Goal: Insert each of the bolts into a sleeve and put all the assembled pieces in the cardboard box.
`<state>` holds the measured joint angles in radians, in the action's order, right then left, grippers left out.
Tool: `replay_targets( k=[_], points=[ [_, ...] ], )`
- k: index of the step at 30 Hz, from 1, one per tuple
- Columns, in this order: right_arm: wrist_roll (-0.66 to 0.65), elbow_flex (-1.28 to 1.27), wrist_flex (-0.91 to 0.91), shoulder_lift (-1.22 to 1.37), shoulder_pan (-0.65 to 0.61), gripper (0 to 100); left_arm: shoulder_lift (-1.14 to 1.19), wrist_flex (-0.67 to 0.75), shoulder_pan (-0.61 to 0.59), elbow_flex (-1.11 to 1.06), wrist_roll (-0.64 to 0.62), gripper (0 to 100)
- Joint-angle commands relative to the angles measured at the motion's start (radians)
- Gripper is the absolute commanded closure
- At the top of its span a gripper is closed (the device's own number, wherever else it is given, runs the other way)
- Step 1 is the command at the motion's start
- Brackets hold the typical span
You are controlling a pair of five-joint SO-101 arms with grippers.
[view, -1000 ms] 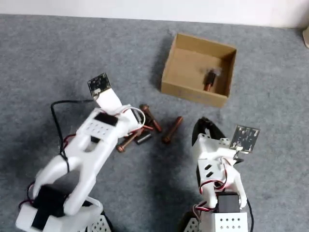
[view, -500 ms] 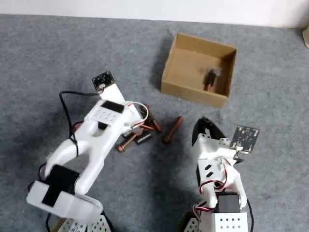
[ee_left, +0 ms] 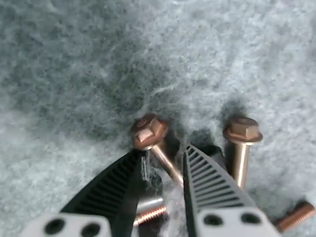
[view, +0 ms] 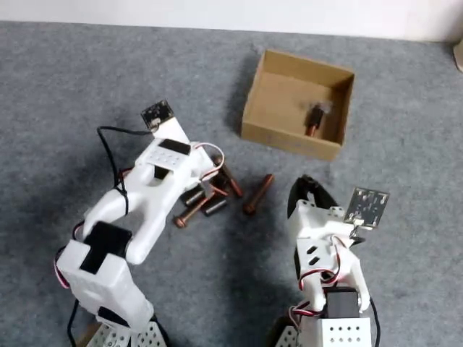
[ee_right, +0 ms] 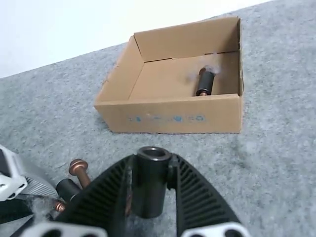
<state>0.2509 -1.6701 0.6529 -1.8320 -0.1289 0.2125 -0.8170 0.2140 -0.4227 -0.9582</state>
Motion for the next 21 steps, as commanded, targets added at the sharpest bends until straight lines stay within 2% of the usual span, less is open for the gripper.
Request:
replay_targets(
  k=[1,21],
  points=[
    [-0.011,-0.097,-0.035,-0.005,0.007,99.5,0.004,-0.017,-0.016,0.015,-0.006,88],
    [-0.011,-0.099,-0.035,-0.005,0.007,99.5,0.022,-0.058,-0.019,0.008,-0.003,89]
  ],
)
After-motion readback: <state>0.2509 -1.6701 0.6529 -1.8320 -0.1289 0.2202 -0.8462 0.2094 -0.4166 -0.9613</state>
